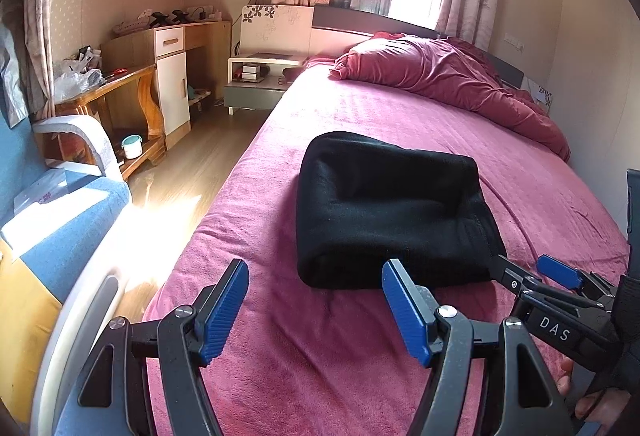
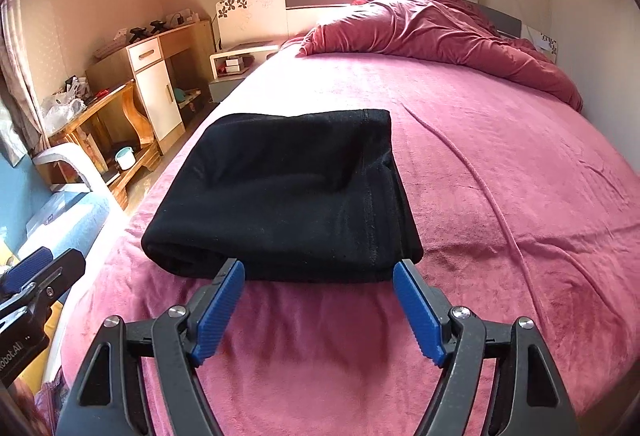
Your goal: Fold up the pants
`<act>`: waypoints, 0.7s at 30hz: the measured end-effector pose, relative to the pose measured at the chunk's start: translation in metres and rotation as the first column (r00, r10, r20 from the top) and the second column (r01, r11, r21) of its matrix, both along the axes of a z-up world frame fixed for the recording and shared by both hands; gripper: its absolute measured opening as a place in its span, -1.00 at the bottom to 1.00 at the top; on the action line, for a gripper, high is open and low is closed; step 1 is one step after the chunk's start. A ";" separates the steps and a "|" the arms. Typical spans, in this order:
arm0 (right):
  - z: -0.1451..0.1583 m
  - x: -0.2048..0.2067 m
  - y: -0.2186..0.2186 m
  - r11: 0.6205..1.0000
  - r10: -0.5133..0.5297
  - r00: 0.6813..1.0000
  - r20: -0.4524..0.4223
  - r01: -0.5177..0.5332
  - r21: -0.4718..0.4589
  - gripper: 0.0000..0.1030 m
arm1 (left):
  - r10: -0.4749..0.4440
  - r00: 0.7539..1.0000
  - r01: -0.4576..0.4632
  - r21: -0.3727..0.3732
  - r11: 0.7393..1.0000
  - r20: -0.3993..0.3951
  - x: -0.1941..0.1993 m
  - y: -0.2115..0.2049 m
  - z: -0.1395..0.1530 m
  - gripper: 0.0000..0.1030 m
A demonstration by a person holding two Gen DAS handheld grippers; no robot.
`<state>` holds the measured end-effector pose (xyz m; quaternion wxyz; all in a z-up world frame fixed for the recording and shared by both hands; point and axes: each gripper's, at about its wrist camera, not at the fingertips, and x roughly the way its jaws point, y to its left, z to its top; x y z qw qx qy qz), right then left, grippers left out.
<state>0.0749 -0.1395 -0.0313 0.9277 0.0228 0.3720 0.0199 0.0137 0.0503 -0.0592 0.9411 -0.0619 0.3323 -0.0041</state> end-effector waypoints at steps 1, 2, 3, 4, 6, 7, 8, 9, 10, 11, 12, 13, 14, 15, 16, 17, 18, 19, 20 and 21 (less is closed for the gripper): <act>0.001 -0.001 0.000 1.000 0.001 1.000 0.004 -0.001 -0.002 0.51 | 0.002 1.000 -0.002 0.006 1.000 0.004 -0.001 0.000 0.000 0.37; 0.001 -0.001 -0.001 1.000 0.002 1.000 0.005 -0.002 -0.003 0.51 | 0.002 1.000 -0.002 0.014 1.000 0.006 -0.002 0.000 0.001 0.37; 0.002 0.000 -0.002 1.000 0.002 1.000 0.006 -0.002 -0.002 0.51 | 0.005 1.000 -0.005 0.022 1.000 0.008 -0.003 0.000 0.001 0.37; 0.002 -0.001 -0.002 1.000 0.000 1.000 0.007 0.000 -0.004 0.51 | 0.010 1.000 -0.010 0.031 0.999 0.008 -0.004 -0.001 0.001 0.37; 0.002 -0.002 -0.002 1.000 -0.001 1.000 0.010 0.001 -0.009 0.52 | 0.011 1.000 -0.011 0.034 0.999 0.004 -0.004 0.000 0.000 0.38; 0.002 -0.002 -0.002 1.000 -0.001 1.000 0.011 0.001 -0.011 0.52 | 0.012 1.000 -0.012 0.032 0.999 0.002 -0.005 0.000 0.000 0.38; 0.002 -0.003 -0.001 1.000 -0.002 1.000 0.011 0.002 -0.013 0.52 | 0.014 1.000 -0.014 0.031 0.999 0.000 -0.005 0.001 0.000 0.40; 0.002 -0.004 -0.001 1.000 -0.001 1.000 0.011 0.002 -0.014 0.52 | 0.014 1.000 -0.014 0.031 0.999 0.000 -0.006 0.001 0.000 0.41; 0.001 -0.004 -0.001 1.000 -0.001 1.000 0.010 0.001 -0.016 0.52 | 0.013 1.000 -0.013 0.031 0.999 0.000 -0.006 0.002 0.000 0.42; 0.001 -0.005 0.000 1.000 0.000 1.000 0.009 0.000 -0.017 0.52 | 0.012 1.000 -0.012 0.031 0.999 0.001 -0.007 0.002 0.000 0.44; 0.001 -0.005 0.000 1.000 0.001 1.000 0.007 -0.001 -0.019 0.52 | 0.011 1.000 -0.011 0.033 0.999 0.001 -0.007 0.002 0.000 0.47; 0.000 -0.005 0.001 1.000 0.002 1.000 0.005 -0.001 -0.020 0.52 | 0.011 1.000 -0.011 0.034 0.999 0.003 -0.007 0.001 0.001 0.48; 0.000 -0.006 0.001 1.000 0.003 1.000 0.004 -0.002 -0.021 0.52 | 0.010 1.000 -0.010 0.035 0.999 0.005 -0.008 0.001 0.001 0.51; 0.000 -0.006 0.001 1.000 0.003 1.000 0.004 -0.003 -0.021 0.52 | 0.009 1.000 -0.009 0.036 0.999 0.006 -0.008 0.001 0.001 0.53; 0.000 -0.006 0.002 1.000 0.002 1.000 0.003 -0.002 -0.020 0.53 | 0.009 1.000 -0.009 0.039 0.999 0.005 -0.008 0.000 0.002 0.53; 0.000 -0.006 0.002 1.000 0.003 1.000 0.002 -0.003 -0.018 0.53 | 0.011 1.000 -0.011 0.041 0.999 0.004 -0.008 0.000 0.002 0.53; 0.000 -0.007 0.002 1.000 0.002 1.000 0.002 -0.002 -0.019 0.53 | 0.012 1.000 -0.012 0.043 0.999 0.002 -0.008 0.000 0.002 0.53; 0.000 -0.007 0.002 1.000 0.002 1.000 0.002 -0.002 -0.020 0.53 | 0.015 1.000 -0.015 0.047 0.999 0.001 -0.008 -0.001 0.002 0.53; 0.000 -0.007 0.001 1.000 0.003 1.000 0.003 -0.003 -0.018 0.53 | 0.020 1.000 -0.020 0.055 0.998 0.002 -0.008 -0.002 0.002 0.53; 0.000 -0.006 0.001 1.000 0.003 1.000 0.002 -0.002 -0.017 0.53 | 0.024 1.000 -0.024 0.064 0.998 0.002 -0.008 -0.003 0.002 0.53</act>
